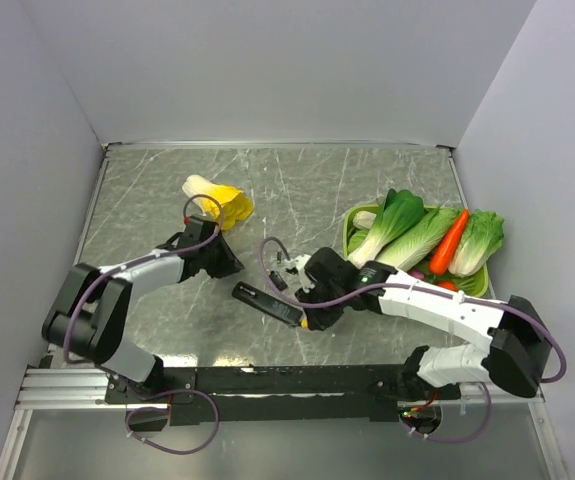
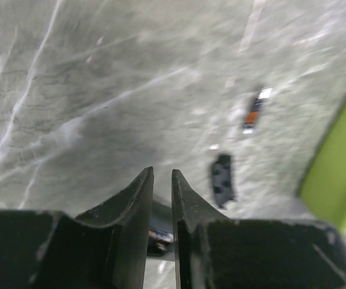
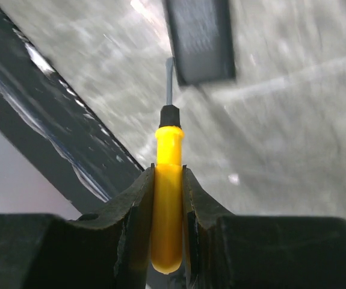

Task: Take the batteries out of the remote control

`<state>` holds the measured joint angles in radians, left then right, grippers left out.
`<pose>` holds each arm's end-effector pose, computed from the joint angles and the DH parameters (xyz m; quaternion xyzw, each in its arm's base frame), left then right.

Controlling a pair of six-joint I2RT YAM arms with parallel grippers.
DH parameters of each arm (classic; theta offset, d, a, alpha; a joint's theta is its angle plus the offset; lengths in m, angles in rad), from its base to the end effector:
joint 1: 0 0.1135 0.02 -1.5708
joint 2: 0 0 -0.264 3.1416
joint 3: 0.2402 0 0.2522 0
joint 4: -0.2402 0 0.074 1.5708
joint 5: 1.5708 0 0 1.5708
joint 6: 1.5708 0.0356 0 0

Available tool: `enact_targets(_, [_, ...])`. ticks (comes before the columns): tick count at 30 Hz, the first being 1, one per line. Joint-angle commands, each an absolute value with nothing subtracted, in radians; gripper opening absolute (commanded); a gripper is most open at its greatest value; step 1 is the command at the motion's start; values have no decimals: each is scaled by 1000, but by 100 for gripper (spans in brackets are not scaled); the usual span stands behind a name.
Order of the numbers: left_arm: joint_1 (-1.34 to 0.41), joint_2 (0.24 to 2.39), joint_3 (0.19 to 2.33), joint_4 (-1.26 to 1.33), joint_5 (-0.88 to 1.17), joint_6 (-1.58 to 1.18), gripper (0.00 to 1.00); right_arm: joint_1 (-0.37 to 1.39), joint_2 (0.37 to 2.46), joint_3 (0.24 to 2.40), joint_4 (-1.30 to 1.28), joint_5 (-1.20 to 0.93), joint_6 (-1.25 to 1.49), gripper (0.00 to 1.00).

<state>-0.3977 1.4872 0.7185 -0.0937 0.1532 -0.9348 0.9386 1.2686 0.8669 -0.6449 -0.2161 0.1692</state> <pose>0.2623 -0.1161 0.1665 -0.2225 0.9087 -0.2702 0.2275 0.1385 0.2020 0.2308 -0.3862 0.8796 0.2241 0.1643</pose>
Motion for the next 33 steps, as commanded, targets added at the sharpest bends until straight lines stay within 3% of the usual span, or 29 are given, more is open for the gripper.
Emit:
enact_targets(1, [-396,1575,753,-69,224,-870,24,940,1154,859,-695,-86,279,0])
enact_targets(7, [-402,1635,741,-91,238,-859,23,943,1091,847,-742,-78,310,0])
enact_targets(15, [-416,1534,591,-54,242,-914,22,942,1135,848,-810,35,325,0])
enact_targets(33, [-554,1368,514,-60,245,-1038,22,923,1462,936,-559,-29,262,0])
